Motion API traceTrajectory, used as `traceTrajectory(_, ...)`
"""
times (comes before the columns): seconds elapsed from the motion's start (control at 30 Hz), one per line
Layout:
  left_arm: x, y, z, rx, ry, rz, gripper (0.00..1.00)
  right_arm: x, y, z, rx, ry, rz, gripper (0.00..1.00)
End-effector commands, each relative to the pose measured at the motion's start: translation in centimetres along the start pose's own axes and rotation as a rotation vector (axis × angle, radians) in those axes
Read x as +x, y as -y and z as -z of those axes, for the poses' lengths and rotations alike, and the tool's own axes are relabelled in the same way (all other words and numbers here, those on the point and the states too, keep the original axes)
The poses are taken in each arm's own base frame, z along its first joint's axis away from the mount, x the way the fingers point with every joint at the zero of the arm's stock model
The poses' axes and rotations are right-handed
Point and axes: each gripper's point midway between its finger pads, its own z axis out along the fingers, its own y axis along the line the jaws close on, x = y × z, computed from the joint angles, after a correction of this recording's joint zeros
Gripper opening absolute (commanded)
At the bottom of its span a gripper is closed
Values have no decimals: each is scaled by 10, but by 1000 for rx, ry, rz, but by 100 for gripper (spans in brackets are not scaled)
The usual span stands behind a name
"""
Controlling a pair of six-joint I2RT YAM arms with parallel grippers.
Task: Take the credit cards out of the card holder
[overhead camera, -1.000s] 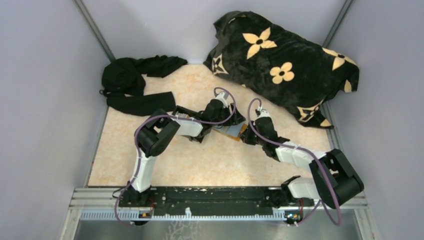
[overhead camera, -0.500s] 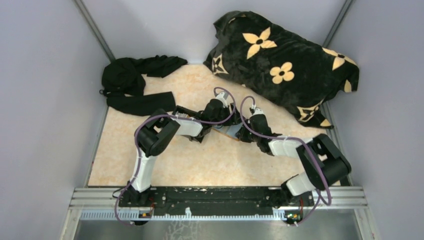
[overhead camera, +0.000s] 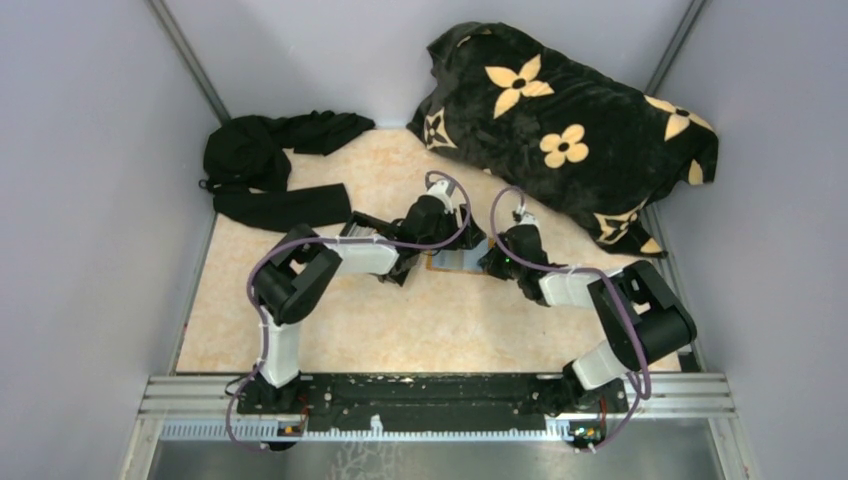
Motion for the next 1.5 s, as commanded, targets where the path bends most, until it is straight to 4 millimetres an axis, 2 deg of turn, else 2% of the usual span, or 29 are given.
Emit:
traceTrajectory(0.0, -39, 8, 27, -71, 101, -109, 76, -9, 51, 10, 184, 16, -44, 0)
traceTrajectory(0.17, -30, -6, 29, -139, 59, -109, 74, -19, 51, 12, 182, 27, -31, 0)
traceTrajectory(0.3, -6, -13, 32, -147, -14, -44, 63, -17, 46, 9, 150, 18, -30, 0)
traceTrajectory(0.4, 13, -14, 40, -131, -62, 37, 60, -14, 47, 10, 148, 15, -26, 0)
traceTrajectory(0.47, 21, -14, 47, -129, -82, 105, 60, -12, 49, 10, 149, 9, -20, 0)
traceTrajectory(0.6, 32, -15, 60, -136, -88, 220, 68, -9, 50, 12, 144, 7, -13, 0)
traceTrajectory(0.8, 51, -25, 56, -177, -135, 286, 69, -6, 51, 14, 139, 9, -14, 0)
traceTrajectory(0.93, 50, -23, 60, -184, -125, 274, 69, -5, 53, 15, 142, 11, -12, 0)
traceTrajectory(1.07, 50, -30, 56, -210, -112, 253, 69, -3, 53, 14, 137, 8, -14, 0)
traceTrajectory(1.3, 30, 0, 43, -88, -75, 266, 68, 2, 54, 14, 134, -8, -6, 0)
traceTrajectory(1.47, 25, 7, 36, -63, -69, 262, 67, 6, 58, 14, 138, -16, -5, 0)
